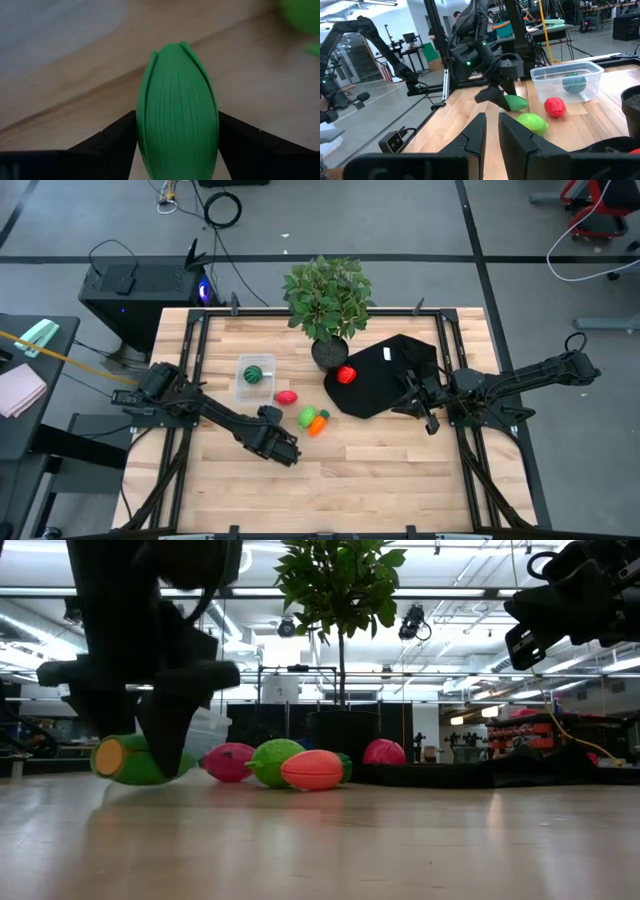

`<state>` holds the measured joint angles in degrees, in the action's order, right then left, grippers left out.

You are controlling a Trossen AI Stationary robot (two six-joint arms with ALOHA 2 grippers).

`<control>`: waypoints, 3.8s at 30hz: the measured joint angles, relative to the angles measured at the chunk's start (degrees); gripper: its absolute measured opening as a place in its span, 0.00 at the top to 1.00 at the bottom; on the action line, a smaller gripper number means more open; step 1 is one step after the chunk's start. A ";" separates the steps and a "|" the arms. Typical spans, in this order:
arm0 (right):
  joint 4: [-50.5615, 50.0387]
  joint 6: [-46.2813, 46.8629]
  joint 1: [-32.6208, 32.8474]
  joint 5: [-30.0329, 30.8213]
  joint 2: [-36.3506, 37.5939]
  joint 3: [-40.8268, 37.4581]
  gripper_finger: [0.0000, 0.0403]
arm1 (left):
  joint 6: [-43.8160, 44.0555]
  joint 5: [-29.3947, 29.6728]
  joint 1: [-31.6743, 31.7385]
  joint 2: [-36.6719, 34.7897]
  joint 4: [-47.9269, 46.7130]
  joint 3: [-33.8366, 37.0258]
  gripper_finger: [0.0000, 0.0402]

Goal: Pick and placing Produce into tupperware
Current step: Put the corn into the bin, then put the apple into the bin

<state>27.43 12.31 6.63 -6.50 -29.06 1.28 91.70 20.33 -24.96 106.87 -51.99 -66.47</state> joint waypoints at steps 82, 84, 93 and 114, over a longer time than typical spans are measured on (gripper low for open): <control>-0.77 1.68 0.01 -2.14 -0.31 -0.02 0.86 | -8.66 19.11 14.95 -4.92 -25.84 -9.49 0.34; -1.19 1.69 0.01 -2.52 -0.33 -0.02 0.86 | -8.55 19.11 13.58 -4.92 -25.06 -9.49 0.35; -1.33 1.60 0.01 -2.56 -0.33 -0.02 0.86 | -14.84 25.38 1.43 -6.61 -9.90 -9.58 0.35; 7.35 0.49 -2.84 13.21 -10.41 3.02 0.49 | -38.91 51.29 -19.99 -7.24 9.22 -9.58 0.39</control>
<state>34.79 12.80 3.79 6.70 -39.47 4.30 52.79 71.62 -44.95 99.63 -42.77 -76.05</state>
